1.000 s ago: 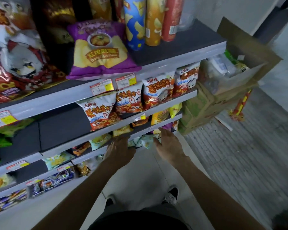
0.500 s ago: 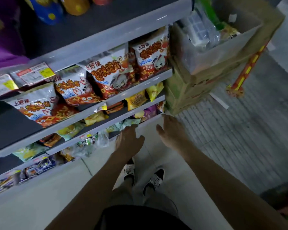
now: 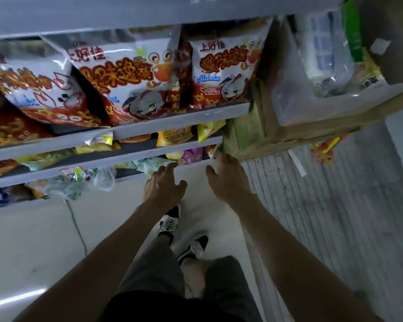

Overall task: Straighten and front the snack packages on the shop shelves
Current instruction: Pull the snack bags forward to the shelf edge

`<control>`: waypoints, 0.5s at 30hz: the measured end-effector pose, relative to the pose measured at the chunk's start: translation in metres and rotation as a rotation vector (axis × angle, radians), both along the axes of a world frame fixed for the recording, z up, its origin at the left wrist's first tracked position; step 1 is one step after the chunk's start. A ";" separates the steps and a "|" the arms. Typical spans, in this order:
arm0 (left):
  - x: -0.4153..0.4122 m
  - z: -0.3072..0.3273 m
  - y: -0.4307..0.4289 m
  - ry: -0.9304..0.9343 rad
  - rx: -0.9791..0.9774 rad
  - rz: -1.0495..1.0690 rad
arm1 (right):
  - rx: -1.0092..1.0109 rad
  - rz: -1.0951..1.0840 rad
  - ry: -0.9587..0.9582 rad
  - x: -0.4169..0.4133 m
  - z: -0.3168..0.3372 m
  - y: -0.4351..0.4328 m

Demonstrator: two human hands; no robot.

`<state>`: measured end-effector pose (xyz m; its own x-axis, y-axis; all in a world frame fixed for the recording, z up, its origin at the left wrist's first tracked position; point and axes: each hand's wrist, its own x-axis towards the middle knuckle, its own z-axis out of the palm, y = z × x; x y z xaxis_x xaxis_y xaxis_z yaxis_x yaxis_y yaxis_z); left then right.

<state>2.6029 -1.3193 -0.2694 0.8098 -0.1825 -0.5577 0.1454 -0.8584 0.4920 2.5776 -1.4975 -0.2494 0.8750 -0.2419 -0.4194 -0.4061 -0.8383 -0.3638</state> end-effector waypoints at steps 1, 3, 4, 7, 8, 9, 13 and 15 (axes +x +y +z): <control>0.001 -0.008 -0.002 0.006 0.000 0.032 | 0.009 -0.007 0.014 0.004 -0.008 -0.005; 0.003 -0.023 -0.005 0.012 0.002 0.102 | 0.034 -0.037 0.033 0.013 -0.021 -0.017; 0.004 -0.030 -0.007 0.010 0.000 0.138 | 0.050 -0.048 0.035 0.017 -0.027 -0.023; 0.006 -0.058 -0.013 -0.014 -0.025 0.272 | 0.091 -0.037 0.046 0.026 -0.051 -0.038; 0.007 -0.068 -0.016 -0.036 -0.046 0.318 | 0.104 -0.043 0.049 0.028 -0.060 -0.042; 0.008 -0.079 -0.020 -0.067 -0.072 0.364 | 0.124 -0.059 0.049 0.032 -0.070 -0.045; 0.015 -0.113 -0.036 -0.134 -0.160 0.523 | 0.204 -0.103 -0.051 0.045 -0.111 -0.055; 0.023 -0.130 -0.038 -0.149 -0.237 0.630 | 0.233 -0.107 -0.125 0.052 -0.132 -0.061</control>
